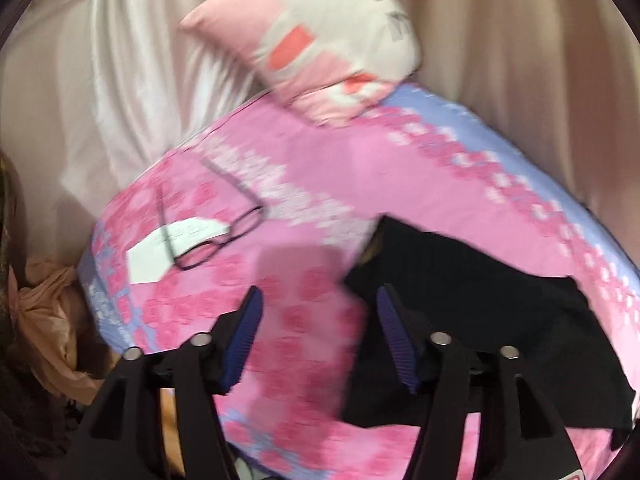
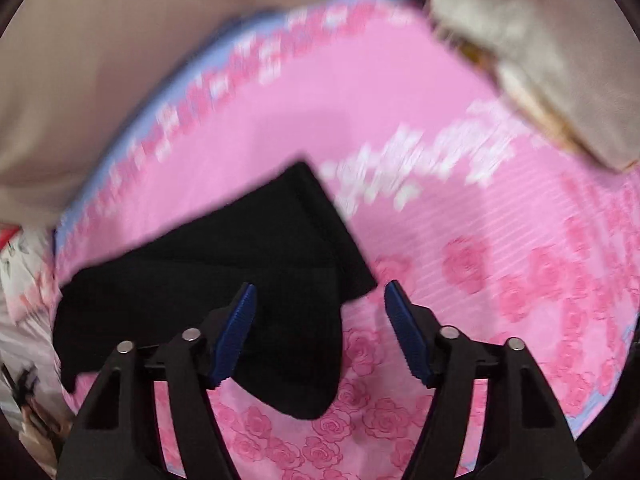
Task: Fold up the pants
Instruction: 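Lower the folded trousers onto the sheet and open both tools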
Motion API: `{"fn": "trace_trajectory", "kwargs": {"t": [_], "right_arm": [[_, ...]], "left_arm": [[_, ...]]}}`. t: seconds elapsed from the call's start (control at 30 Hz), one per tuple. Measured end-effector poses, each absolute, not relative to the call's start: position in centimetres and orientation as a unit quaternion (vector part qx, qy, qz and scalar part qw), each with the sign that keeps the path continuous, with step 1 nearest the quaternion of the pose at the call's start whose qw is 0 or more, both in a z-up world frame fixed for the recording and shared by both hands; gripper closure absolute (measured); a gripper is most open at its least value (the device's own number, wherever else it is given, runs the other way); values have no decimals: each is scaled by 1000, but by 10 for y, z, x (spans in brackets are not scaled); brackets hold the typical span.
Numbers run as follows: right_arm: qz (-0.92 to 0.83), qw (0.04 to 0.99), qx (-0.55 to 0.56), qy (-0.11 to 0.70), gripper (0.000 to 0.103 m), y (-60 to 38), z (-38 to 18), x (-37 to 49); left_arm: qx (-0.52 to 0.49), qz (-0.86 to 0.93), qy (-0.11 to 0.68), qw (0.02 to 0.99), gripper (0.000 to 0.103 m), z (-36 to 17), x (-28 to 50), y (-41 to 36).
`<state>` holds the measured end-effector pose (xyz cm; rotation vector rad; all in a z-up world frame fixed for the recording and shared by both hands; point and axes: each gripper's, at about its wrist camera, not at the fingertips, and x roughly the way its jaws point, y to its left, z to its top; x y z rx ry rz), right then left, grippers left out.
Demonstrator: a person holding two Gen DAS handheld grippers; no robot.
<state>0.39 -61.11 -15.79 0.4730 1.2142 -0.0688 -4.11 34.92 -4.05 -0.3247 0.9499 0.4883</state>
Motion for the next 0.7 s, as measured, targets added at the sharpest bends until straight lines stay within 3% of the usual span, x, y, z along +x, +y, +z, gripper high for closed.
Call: {"fn": "trace_trajectory", "kwargs": {"t": [0.1,0.2,0.27,0.37,0.4,0.47,0.57,0.7], "right_arm": [[-15,780,142,610,93,-579,-176,9],[-1,827,86,555,94,-554,-127,14],[18,880,62,471,94,-545,-62,15],[19,915,-45,401,93,-534,-7,14],[25,911,-77,405,92,-534,-13,18],[20,880,-92,465,76,-547,-63,27],[-45,802,-83,590,74,-580,-151,22],[-92,828,-19,553,73,-583,-140,-4]], "left_arm": [[-151,198,430,868,35,-29,-30,298],[-147,156,430,877,35,-25,-14,251],[-147,137,430,880,35,-25,-6,224],[-146,114,430,884,35,-26,-2,191],[-142,112,431,884,35,-28,0,181],[-144,112,437,881,34,-36,1,169],[-134,140,458,868,34,-54,0,164],[-138,191,478,846,34,-71,-13,187]]}}
